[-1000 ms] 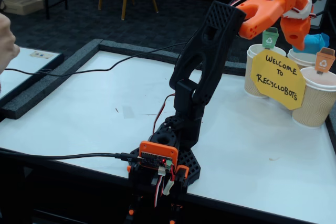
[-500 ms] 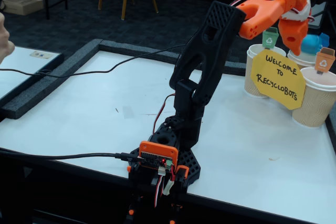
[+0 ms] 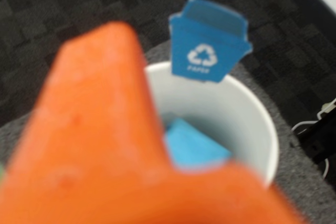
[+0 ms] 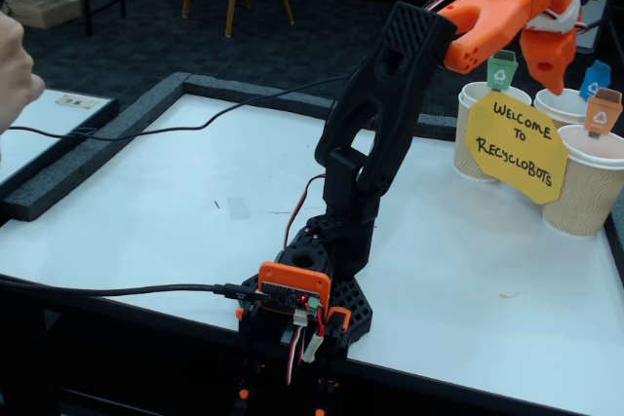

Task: Sort rubbish by color.

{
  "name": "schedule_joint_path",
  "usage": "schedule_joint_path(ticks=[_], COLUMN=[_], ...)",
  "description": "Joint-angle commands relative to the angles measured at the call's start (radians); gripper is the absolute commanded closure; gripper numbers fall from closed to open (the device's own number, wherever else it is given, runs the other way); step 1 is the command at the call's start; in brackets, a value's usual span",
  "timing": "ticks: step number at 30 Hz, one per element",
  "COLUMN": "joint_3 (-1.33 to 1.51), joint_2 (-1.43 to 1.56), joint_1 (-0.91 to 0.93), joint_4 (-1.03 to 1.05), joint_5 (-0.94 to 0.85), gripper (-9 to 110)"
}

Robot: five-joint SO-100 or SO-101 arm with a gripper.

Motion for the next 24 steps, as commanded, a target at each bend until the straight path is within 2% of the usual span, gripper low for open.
schedule_joint_path(ticks=[1, 10, 16, 24], joint_3=[-0.135, -0.146, -0.029, 0.216], joint_2=[0.057, 0.199, 0.4, 0.676], joint_1=[0.037, 0.023, 0.006, 0.0], joint_4=[-0.038, 0.091, 0.12, 0.123], joint_5=[-0.018, -0.009, -0.008, -0.008], gripper=[73, 84, 98, 101])
